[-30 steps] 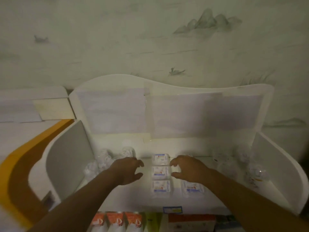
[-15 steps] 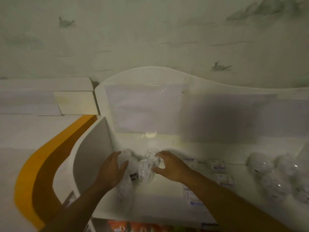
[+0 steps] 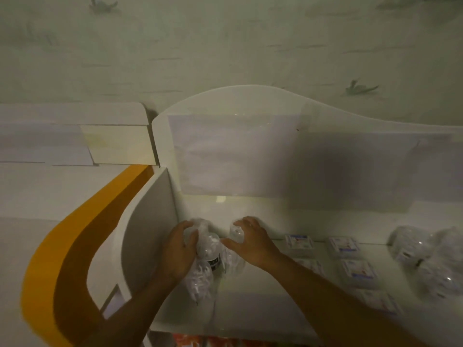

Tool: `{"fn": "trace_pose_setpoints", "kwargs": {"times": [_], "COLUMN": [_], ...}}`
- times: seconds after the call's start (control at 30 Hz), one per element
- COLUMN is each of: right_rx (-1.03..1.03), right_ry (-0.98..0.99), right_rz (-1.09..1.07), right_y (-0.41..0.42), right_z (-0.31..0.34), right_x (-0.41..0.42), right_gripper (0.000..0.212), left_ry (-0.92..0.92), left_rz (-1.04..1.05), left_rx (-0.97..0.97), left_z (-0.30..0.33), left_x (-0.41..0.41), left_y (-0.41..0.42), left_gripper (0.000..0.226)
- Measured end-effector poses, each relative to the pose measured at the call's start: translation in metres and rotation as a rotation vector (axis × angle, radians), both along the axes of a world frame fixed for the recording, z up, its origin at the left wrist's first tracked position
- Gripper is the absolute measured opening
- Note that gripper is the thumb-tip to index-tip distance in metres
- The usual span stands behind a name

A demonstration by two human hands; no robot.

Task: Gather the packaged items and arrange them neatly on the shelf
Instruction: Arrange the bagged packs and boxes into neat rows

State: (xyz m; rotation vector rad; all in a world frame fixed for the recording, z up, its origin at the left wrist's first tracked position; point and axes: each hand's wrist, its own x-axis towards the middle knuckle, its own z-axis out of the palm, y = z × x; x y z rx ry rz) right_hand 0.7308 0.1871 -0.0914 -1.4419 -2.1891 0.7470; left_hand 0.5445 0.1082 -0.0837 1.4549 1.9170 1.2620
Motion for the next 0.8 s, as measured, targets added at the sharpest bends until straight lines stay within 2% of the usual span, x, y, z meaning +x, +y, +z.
{"fn": "trace_pose_setpoints", "kwargs": {"times": [0.17, 0.4, 0.67, 0.8], "right_rx": [0.013, -0.032, 0.011, 0.032], "right_ry": [0.013, 0.010, 0.149, 0.140], "right_rz": [-0.020, 0.003, -0.100, -0.120], "right_y": [0.002, 0.003, -0.007, -0.002], "right_z": [-0.005, -0.006, -0.025, -0.026], "right_x": [-0.007, -0.016, -0.026, -0.012], "right_gripper": [0.071, 0.053, 0.056, 0.056], "left_ry": [-0.182, -0.554, -0.550, -0.466], "left_rz": [0.163, 0.091, -0.001, -0.006], "left_rx": [-0.004, -0.099, -0.043, -0.036], "left_z": [-0.003, -0.012, -0.023, -0.022], "left_x": [-0.008, -0.005, 0.014, 0.031], "left_y": [0.007, 0.007, 0.009, 0.012], "left_gripper": [0.025, 0.029, 0.017, 0.026]}}
